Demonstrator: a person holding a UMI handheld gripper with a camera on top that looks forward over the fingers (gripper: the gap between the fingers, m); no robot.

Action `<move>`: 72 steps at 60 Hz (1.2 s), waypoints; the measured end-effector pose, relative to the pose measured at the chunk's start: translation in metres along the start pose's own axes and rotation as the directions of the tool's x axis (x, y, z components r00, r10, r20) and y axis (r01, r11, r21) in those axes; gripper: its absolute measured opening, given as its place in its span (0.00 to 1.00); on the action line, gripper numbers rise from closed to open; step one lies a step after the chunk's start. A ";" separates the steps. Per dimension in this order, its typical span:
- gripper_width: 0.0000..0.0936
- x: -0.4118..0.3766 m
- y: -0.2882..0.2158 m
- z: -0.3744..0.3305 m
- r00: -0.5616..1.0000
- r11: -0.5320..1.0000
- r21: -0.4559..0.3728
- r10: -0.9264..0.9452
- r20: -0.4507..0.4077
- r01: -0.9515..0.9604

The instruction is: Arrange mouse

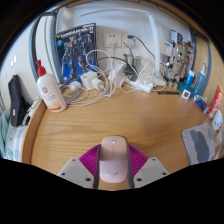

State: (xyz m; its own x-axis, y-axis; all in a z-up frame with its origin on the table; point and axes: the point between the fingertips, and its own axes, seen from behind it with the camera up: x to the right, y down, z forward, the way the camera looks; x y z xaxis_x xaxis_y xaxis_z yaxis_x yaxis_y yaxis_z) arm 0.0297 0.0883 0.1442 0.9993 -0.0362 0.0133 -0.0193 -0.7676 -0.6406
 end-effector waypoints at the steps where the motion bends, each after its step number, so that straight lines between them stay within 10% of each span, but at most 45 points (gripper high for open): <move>1: 0.42 0.000 0.003 -0.002 1.000 1.000 0.002 0.002 -0.001 -0.002; 25: 0.30 0.004 -0.009 -0.009 0.992 0.996 -0.041 -0.070 0.109 0.075; 55: 0.30 0.246 -0.234 -0.205 0.988 0.905 0.400 -0.157 -0.003 0.145; 72: 0.30 0.379 -0.092 -0.120 0.993 0.987 0.118 -0.105 -0.053 0.110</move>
State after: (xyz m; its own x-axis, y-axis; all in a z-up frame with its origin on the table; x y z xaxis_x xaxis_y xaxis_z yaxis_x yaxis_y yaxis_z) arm 0.4058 0.0684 0.3009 0.9926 0.0104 0.1212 0.0952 -0.6862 -0.7211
